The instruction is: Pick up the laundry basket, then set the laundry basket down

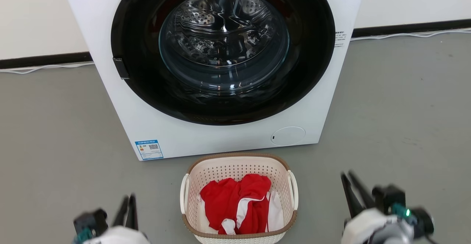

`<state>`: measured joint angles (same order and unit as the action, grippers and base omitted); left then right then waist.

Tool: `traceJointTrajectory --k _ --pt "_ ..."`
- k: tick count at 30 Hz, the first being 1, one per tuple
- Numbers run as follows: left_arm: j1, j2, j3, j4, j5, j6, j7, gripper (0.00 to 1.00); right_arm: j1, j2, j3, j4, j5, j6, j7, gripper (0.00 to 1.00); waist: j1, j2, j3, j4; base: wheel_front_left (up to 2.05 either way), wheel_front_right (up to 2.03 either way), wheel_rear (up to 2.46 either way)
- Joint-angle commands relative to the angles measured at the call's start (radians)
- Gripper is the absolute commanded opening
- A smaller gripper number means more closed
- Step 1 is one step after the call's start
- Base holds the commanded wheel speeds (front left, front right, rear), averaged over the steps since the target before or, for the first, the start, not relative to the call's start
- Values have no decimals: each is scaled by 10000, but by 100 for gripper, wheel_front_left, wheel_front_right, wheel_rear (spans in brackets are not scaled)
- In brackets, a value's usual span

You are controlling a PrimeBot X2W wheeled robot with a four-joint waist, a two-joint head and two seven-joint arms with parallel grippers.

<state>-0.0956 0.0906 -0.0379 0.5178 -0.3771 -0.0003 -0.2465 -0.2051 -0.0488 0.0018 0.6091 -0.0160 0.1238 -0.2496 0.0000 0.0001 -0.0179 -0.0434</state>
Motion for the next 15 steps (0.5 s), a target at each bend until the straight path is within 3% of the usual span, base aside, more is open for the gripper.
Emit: traceJointTrajectory --k 1,8,15 --pt "128 -52 0 142 -23 -3 11 0 155 11 -15 163 24 -2 14 0 0 -1 0 1 0 0 0" --pt "99 -72 118 3 -704 -75 243 0 145 10 -159 14 913 2 295 0 22 -1 -14 25 0 0 0" --pt "97 -89 173 -145 -1299 -138 399 0 221 9 -161 -209 1714 6 422 0 1 -1 19 46 0 0 0"
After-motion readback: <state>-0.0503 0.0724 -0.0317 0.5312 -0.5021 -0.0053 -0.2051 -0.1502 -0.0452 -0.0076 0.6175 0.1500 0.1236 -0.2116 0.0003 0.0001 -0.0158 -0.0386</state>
